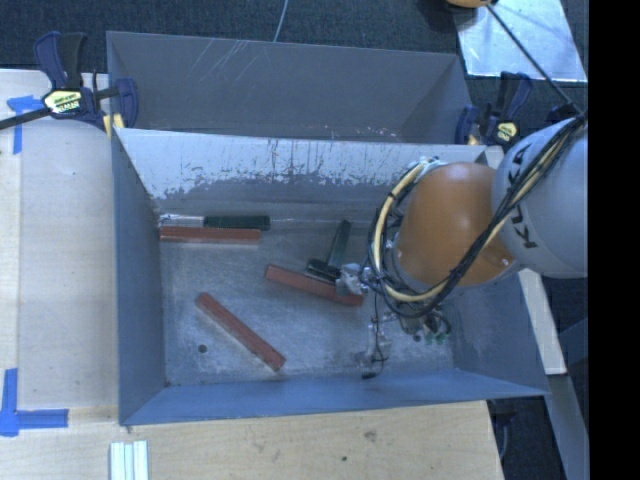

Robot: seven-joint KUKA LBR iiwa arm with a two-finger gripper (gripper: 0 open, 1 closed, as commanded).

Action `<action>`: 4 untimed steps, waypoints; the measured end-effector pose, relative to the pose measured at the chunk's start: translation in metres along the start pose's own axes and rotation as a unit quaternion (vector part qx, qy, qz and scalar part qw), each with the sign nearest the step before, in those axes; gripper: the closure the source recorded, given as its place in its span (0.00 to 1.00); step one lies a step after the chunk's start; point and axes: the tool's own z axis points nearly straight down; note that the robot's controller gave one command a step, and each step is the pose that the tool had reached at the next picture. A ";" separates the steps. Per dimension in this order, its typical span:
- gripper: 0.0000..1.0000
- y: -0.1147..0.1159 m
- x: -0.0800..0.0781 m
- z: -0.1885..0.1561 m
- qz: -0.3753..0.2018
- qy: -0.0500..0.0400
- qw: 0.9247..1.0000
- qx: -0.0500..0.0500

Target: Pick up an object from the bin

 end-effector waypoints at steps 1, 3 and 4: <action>0.00 -0.043 -0.015 0.014 0.058 -0.003 0.998 0.001; 1.00 0.017 -0.055 0.016 0.012 -0.014 1.000 0.001; 1.00 0.017 -0.055 0.016 0.012 -0.014 1.000 0.001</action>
Offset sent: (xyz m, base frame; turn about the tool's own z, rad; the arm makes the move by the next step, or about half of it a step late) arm 0.0754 -0.0265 0.0293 -0.0196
